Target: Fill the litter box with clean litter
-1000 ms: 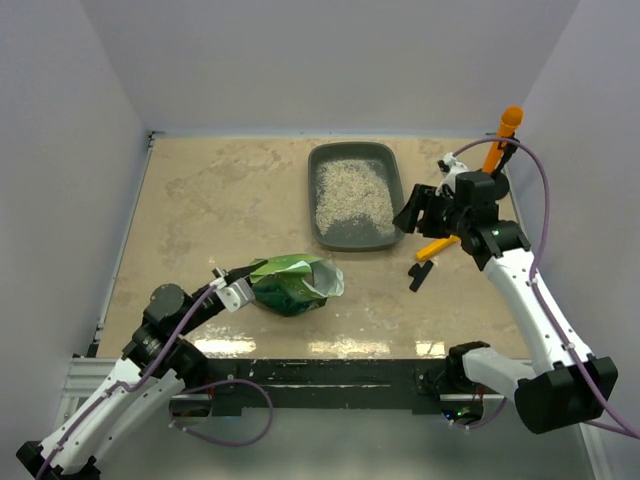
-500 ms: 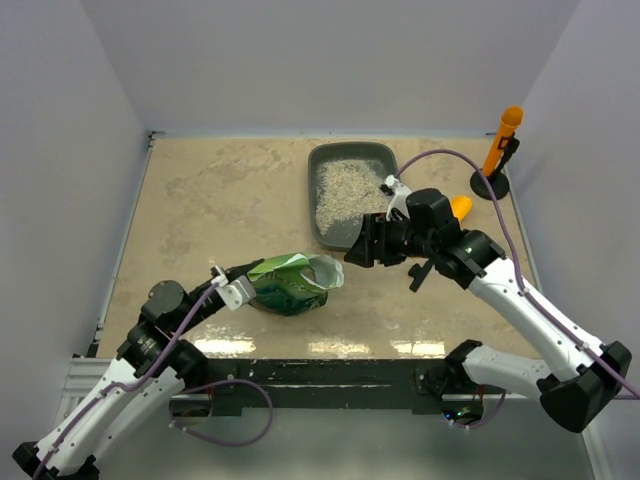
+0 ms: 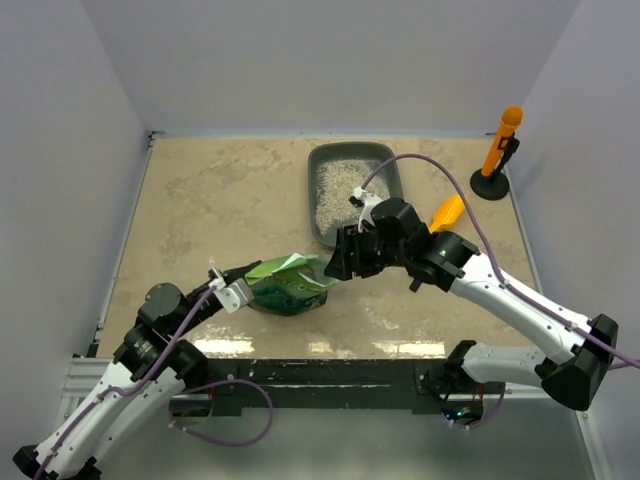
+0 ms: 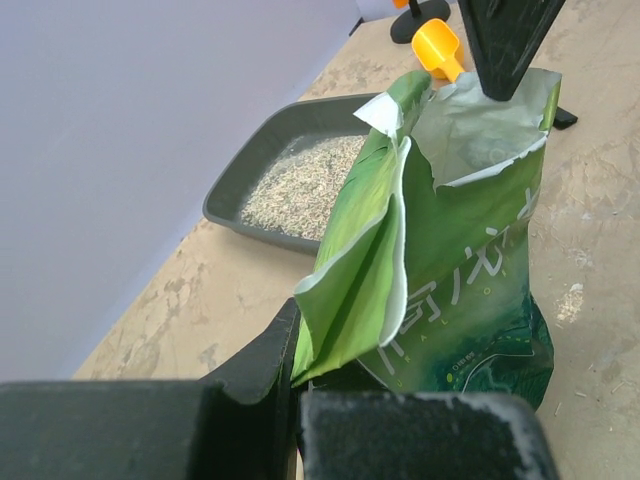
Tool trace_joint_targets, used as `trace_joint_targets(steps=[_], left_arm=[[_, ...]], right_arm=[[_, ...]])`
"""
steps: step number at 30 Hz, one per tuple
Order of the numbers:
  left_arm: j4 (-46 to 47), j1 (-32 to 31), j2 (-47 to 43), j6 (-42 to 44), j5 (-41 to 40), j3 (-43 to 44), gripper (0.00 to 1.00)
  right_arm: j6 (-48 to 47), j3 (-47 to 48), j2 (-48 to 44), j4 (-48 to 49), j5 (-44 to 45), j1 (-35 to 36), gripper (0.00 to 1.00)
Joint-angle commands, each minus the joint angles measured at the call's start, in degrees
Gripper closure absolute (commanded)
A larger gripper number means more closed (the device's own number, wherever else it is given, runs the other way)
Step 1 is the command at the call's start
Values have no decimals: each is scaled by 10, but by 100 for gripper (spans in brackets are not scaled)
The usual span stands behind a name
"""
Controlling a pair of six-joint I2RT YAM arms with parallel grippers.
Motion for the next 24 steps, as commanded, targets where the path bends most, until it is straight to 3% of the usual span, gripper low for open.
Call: trace_joint_targets(steps=[1,5,12,20,24], left_arm=[[64,0,-21,16,-23,48,100],[60,0,-24,19,-22,51,100],[53,0,-33,19,-18,51,100],[51,0,-36,36,-7,61,100],[60,0,-36,46,-9,57,100]], right_arm=[[5,27,14,-2,58,12,45],[0,41,33,-9,91,20,57],[-17,102,61,-49,159,25,100],[-62,243,96,-152,212,26,100],[-71,256,87,-194,221,27,100]])
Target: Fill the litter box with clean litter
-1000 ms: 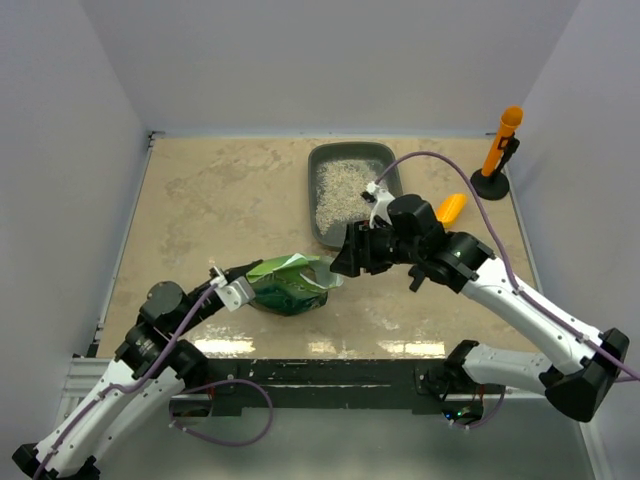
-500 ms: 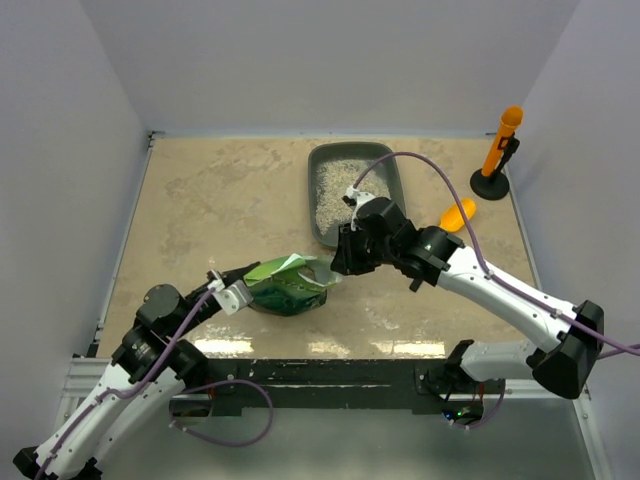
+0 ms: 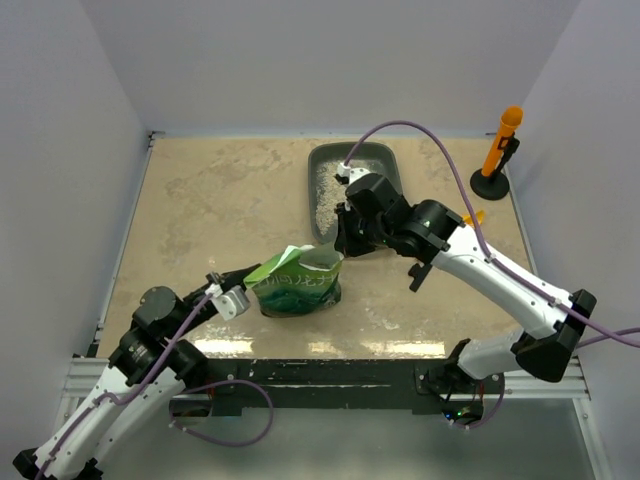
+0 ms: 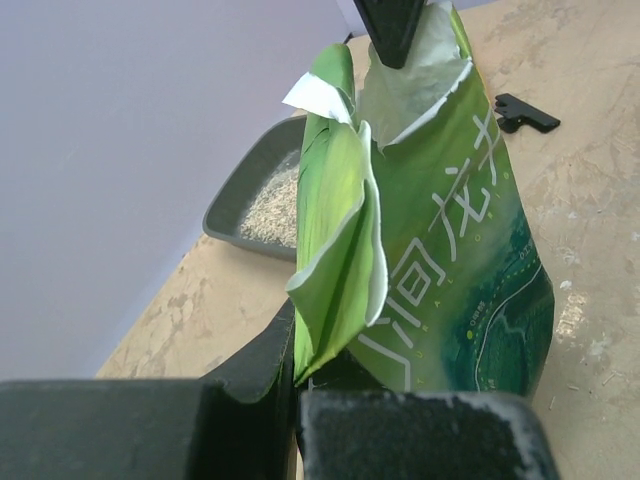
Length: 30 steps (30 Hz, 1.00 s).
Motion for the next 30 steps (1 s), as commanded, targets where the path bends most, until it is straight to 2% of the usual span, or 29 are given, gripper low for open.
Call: trace_joint_targets(steps=[1,7,12,13,14,15,17,23,26,30], left_arm=[[92,1,-15,34,-28,36,100],[131,1,-38,21,-48,-11,100],[170,1,-47,-3,-39,-39,100],[174,1,-46,-8,-36,-42,100],[177,1,-39,-10,-27,-43,100],[177,1,-35,-12,-22,-42,100],[173,1,-23,-13,-13,-36,100],[161,2,-6,-10,0,-14,100],[155,2,-8,-11,0,-5,100],[143,1,-11,-10,0,6,100]], right_arm=[[-27,47,-40,-48,69,-4,100],[-12,-33,-107,-63,92,-5,100],[-6,-111,-143,-29,76,-5,100],[-6,-125,-154,-19,74,-5,96],[-6,-130,-162,-10,76,-5,66],[-5,-134,-169,6,75,-5,55],[-10,-135,-199,24,68,-5,41],[-73,-181,-244,87,-55,-5,22],[-88,-229,-251,115,-117,-4,20],[-94,-286,-317,194,-190,-4,19]])
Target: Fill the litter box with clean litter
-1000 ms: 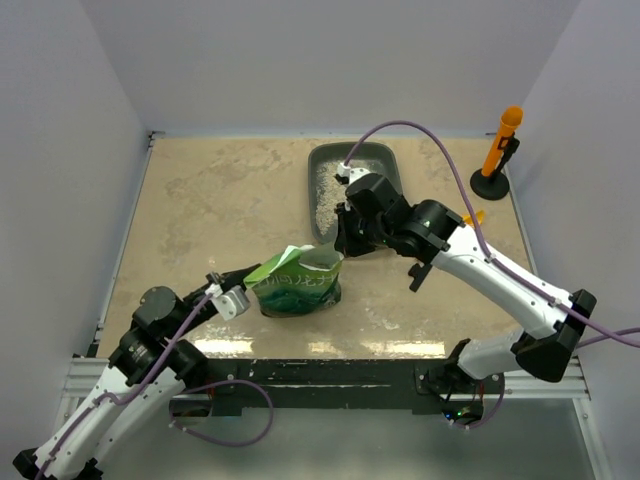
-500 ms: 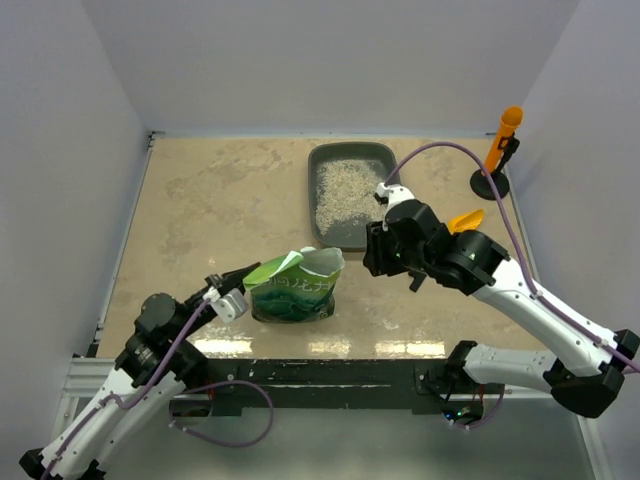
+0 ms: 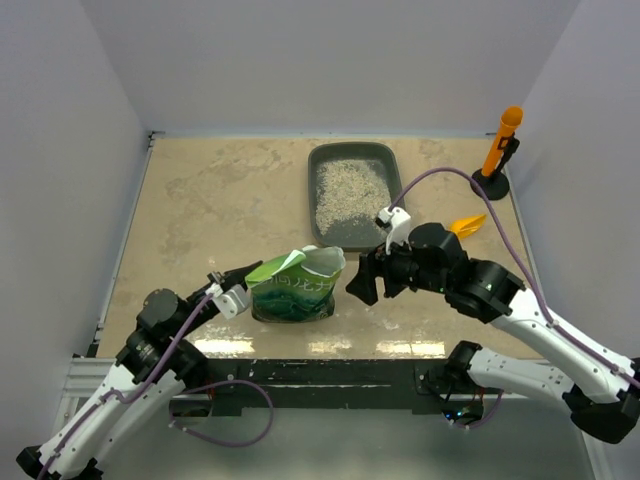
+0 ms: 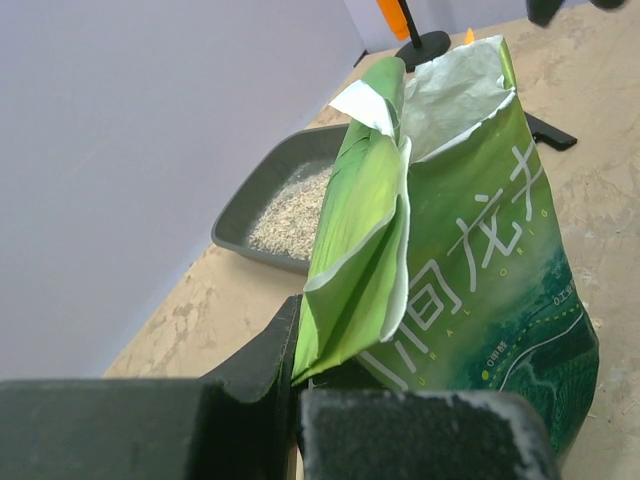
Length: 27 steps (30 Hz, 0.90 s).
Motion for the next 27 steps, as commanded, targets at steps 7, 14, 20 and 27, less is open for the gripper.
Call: trace_joint_targets(steps=[7,14,20,27], left_arm=[[62,4,-4,-4,12,56,100],[61,4,-13,-4,12,58,100],[57,4,-17,-2,20,58,100],[51,5,-19,8,30,52,100]], right_arm=[[-86,-60,-31,107,-117,1,12],[-147,-126,-67,230,-93,0,1],[-176,-157,-49,267,-74,0,1],[-186,-182,9,349,-166,0,1]])
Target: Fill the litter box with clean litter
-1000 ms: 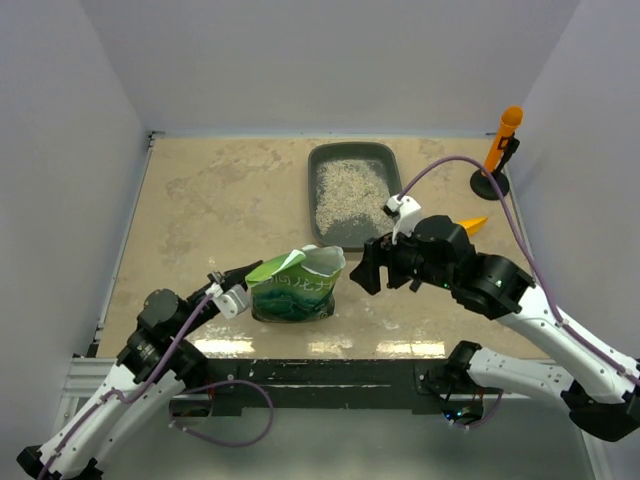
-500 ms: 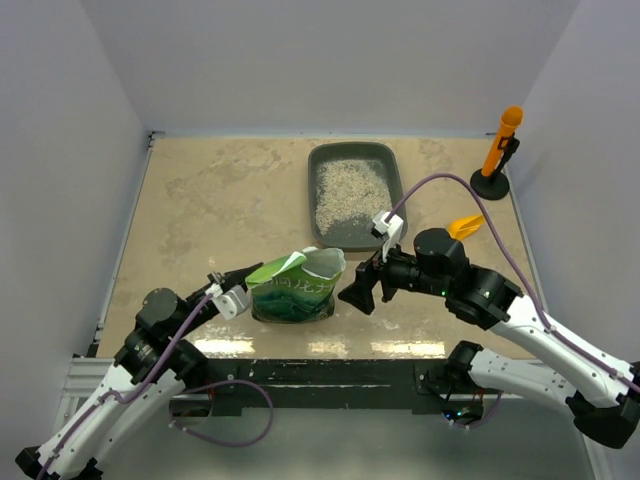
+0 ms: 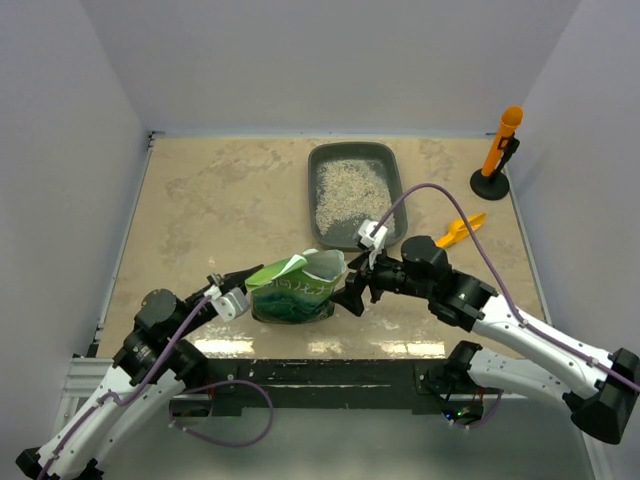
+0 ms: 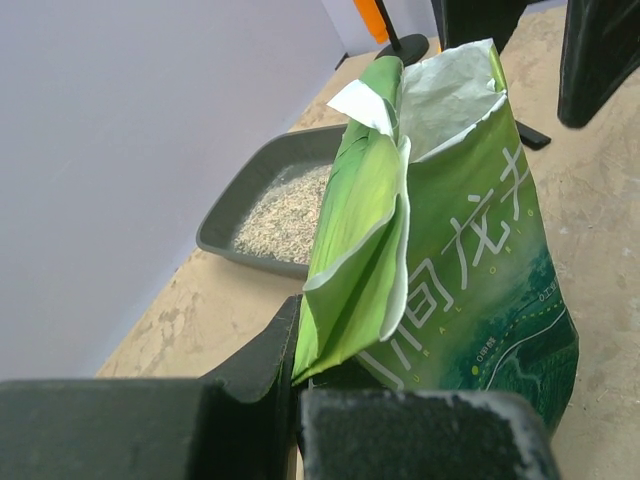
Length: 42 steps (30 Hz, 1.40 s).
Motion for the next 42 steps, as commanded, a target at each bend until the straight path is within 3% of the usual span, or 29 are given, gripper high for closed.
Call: trace_joint_targets(steps=[1,12,17,26,30,35,42], left_arm=[[81,4,-14,13,10,38,100],[86,4,-23,13,25,25,100],[90,4,-22,13,32,27,100],[99,4,-16,14,48,33,100],[94,4,-16,15,46,38,100],[83,5,-14,21,42,51,100],[81,4,-9,18,35,60,100]], right_arm=[[-27,3,37,74,-50,1,2],[-40,-22,92,177,-92,0,2],[-7,-75,68,287,-117,0,2],[25,-121,75,385,-123,-2,4],[47,-152,71,429,-130,-1,11],[54,-164,40,415,-106,-2,25],[67,-173,-13,369,-43,-3,58]])
